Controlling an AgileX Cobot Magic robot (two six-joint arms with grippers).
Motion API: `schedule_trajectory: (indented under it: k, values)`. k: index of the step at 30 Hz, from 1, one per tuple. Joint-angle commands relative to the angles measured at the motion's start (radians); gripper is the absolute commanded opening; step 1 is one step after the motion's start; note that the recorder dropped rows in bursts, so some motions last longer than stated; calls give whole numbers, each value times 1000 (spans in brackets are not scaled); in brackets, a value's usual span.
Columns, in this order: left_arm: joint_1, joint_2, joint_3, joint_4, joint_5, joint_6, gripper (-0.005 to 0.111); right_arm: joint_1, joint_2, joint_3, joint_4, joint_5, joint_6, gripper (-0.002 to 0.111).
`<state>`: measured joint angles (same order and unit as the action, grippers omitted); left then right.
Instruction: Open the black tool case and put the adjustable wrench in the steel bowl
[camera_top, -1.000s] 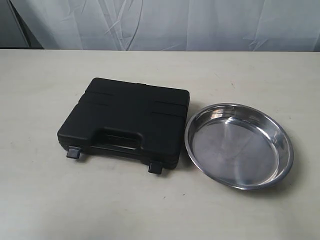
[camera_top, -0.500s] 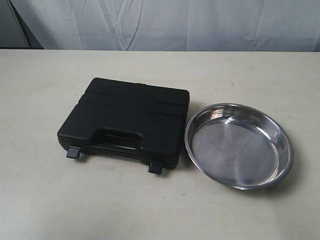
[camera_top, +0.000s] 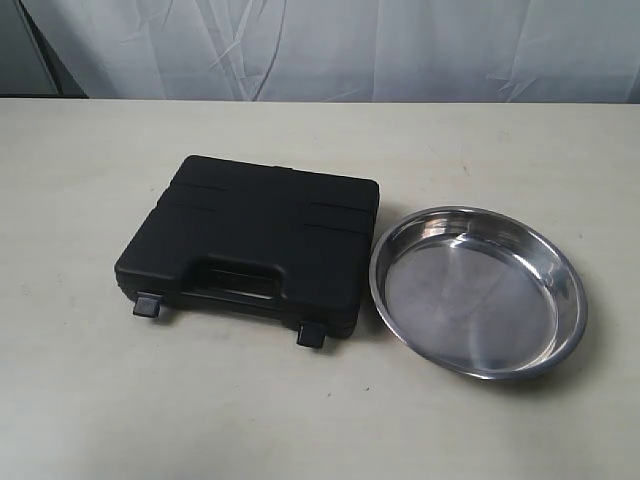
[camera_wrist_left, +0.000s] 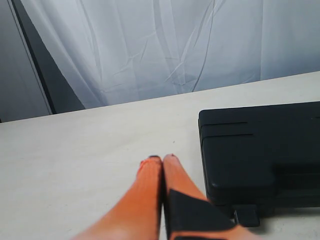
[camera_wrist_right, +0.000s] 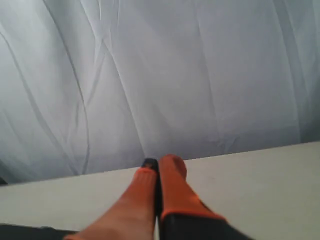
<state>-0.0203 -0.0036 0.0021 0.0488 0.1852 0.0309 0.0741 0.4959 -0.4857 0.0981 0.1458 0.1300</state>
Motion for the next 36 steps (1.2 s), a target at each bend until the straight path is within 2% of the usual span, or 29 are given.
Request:
schedule_trajectory:
  k: [1, 4, 9, 11, 13, 17, 19, 23, 28, 36]
  values:
    - [-1, 4, -2, -2, -5, -1, 0, 0, 328, -231, -62, 47, -220, -1]
    - [-1, 4, -2, -2, -5, -1, 0, 46, 529, -390, -59, 132, -318, -1]
    - [-1, 4, -2, -2, -5, -1, 0, 225, 821, -609, 60, 286, -594, -1]
    - [-1, 4, -2, -2, -5, -1, 0, 308, 929, -687, 145, 369, -748, 6]
    - [-1, 4, -2, -2, -5, -1, 0, 376, 1020, -751, 204, 442, -848, 21]
    - [-1, 4, -2, -2, -5, -1, 0, 505, 1191, -866, 212, 546, -905, 43]
    - [-1, 4, -2, -2, -5, -1, 0, 591, 1296, -928, 179, 593, -907, 45]
    - [-1, 4, -2, -2, -5, -1, 0, 699, 1424, -965, 134, 597, -907, 45]
    - [-1, 4, -2, -2, -5, -1, 0, 755, 1504, -965, 132, 566, -907, 45]
    - [-1, 4, -2, -2, -5, -1, 0, 766, 1541, -965, 127, 534, -907, 45]
